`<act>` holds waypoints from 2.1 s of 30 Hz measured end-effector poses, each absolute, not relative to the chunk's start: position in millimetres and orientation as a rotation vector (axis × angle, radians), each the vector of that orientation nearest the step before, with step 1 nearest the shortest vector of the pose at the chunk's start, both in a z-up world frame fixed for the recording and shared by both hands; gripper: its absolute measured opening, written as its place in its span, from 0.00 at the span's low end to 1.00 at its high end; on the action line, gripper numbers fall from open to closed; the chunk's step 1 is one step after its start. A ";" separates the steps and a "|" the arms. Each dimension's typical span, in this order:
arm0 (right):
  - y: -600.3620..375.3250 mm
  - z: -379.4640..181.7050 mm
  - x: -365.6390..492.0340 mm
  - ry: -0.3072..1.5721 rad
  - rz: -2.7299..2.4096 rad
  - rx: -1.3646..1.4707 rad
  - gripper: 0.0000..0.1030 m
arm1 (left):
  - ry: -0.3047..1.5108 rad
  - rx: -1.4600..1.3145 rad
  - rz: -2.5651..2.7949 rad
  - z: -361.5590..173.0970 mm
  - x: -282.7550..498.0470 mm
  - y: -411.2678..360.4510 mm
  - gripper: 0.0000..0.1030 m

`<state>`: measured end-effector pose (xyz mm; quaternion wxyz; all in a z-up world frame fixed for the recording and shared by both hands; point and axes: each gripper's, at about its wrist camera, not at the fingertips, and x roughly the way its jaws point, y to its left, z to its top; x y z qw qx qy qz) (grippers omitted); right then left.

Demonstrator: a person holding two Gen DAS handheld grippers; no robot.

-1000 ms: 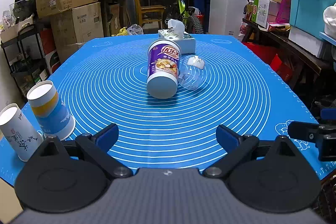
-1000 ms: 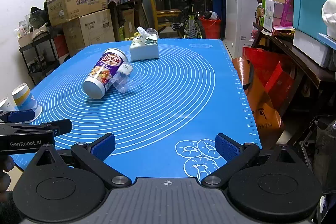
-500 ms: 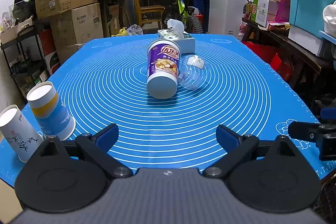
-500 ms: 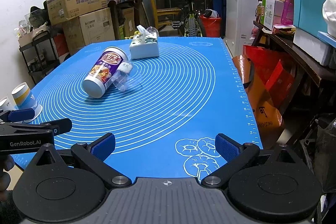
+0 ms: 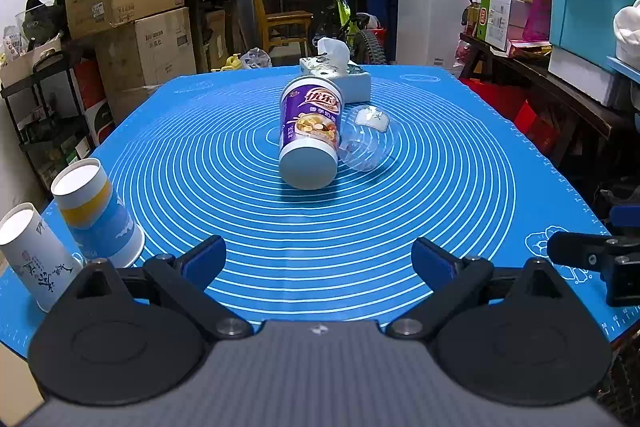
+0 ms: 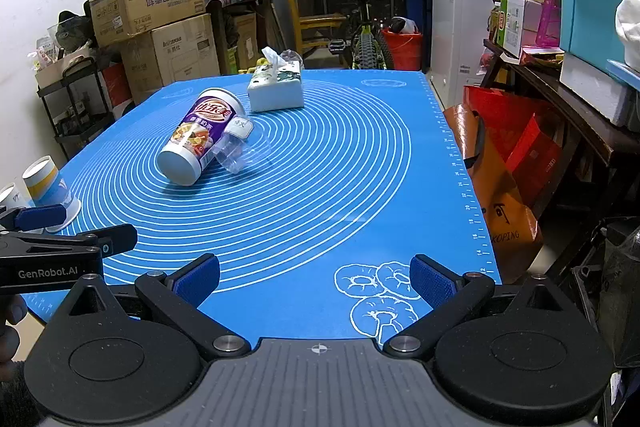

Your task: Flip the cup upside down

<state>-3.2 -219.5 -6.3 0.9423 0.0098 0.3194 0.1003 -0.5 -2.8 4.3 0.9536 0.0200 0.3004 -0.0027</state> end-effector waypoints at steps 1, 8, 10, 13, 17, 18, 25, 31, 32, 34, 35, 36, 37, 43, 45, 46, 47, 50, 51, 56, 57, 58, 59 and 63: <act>-219.4 -5.9 -3.1 0.651 0.205 0.021 0.98 | 0.608 0.042 -0.005 4.7 -0.5 -2.8 0.95; -219.0 -5.8 -2.9 0.653 0.204 0.021 0.98 | 0.602 0.040 -0.001 5.6 0.8 -1.6 0.95; -218.9 -5.8 -2.9 0.653 0.204 0.021 0.98 | 0.602 0.039 -0.002 5.2 0.8 -1.4 0.95; -219.0 -5.8 -2.8 0.653 0.204 0.020 0.98 | 0.601 0.041 0.000 5.4 1.3 -1.4 0.95; -218.9 -5.6 -2.7 0.653 0.204 0.020 0.98 | 0.600 0.040 -0.001 5.0 0.7 -1.3 0.95; -219.1 -6.0 -2.7 0.653 0.204 0.020 0.98 | 0.601 0.040 -0.001 5.1 0.8 -1.4 0.95; -218.7 -4.8 -3.1 0.655 0.204 0.021 0.98 | 0.602 0.041 -0.001 4.8 0.9 -1.3 0.95; -218.6 -4.8 -3.1 0.655 0.204 0.020 0.98 | 0.601 0.040 -0.001 4.9 1.0 -1.5 0.95; -219.0 -5.6 -3.2 0.655 0.204 0.020 0.98 | 0.601 0.041 0.000 4.9 1.0 -1.5 0.95; -218.6 -4.8 -3.1 0.655 0.204 0.021 0.98 | 0.602 0.041 -0.001 5.0 1.0 -1.6 0.95; -218.9 -5.5 -3.3 0.655 0.205 0.021 0.98 | 0.602 0.041 -0.001 5.0 1.0 -1.5 0.95; -218.6 -5.0 -3.2 0.655 0.205 0.021 0.98 | 0.602 0.041 -0.001 4.9 1.0 -1.6 0.95; -218.3 -4.9 -3.4 0.654 0.205 0.020 0.98 | 0.601 0.041 0.000 4.8 1.0 -1.6 0.95; -213.6 -5.3 -1.1 0.647 0.214 0.017 0.98 | 0.601 0.040 0.002 4.5 2.7 0.0 0.95; -209.9 -2.2 8.8 0.645 0.219 0.014 0.98 | 0.600 0.039 0.005 3.8 6.5 1.7 0.95; -209.0 -1.7 12.0 0.643 0.220 0.013 0.98 | 0.599 0.039 0.006 3.5 8.7 2.5 0.95; -208.1 -1.1 15.4 0.640 0.219 0.013 0.98 | 0.596 0.042 0.008 2.9 12.4 2.9 0.95; -208.1 -0.2 24.1 0.631 0.216 0.016 0.98 | 0.584 0.054 0.010 3.7 25.4 4.5 0.95; -208.0 -0.2 27.6 0.628 0.212 0.018 0.98 | 0.580 0.057 0.009 4.3 29.7 5.3 0.95; -211.7 -3.1 48.1 0.627 0.192 0.047 0.98 | 0.588 0.061 -0.007 -0.8 69.6 11.7 0.95; -212.4 -4.1 51.8 0.629 0.190 0.053 0.98 | 0.593 0.060 -0.007 -2.9 77.7 13.4 0.95; -213.1 -5.6 55.2 0.631 0.186 0.056 0.98 | 0.597 0.060 -0.004 -4.6 86.8 15.0 0.95; -213.1 -7.4 58.1 0.631 0.183 0.056 0.98 | 0.600 0.063 -0.002 -6.7 95.2 16.8 0.95; -213.5 -14.5 66.3 0.638 0.174 0.049 0.98 | 0.609 0.076 0.011 -14.0 119.8 20.7 0.95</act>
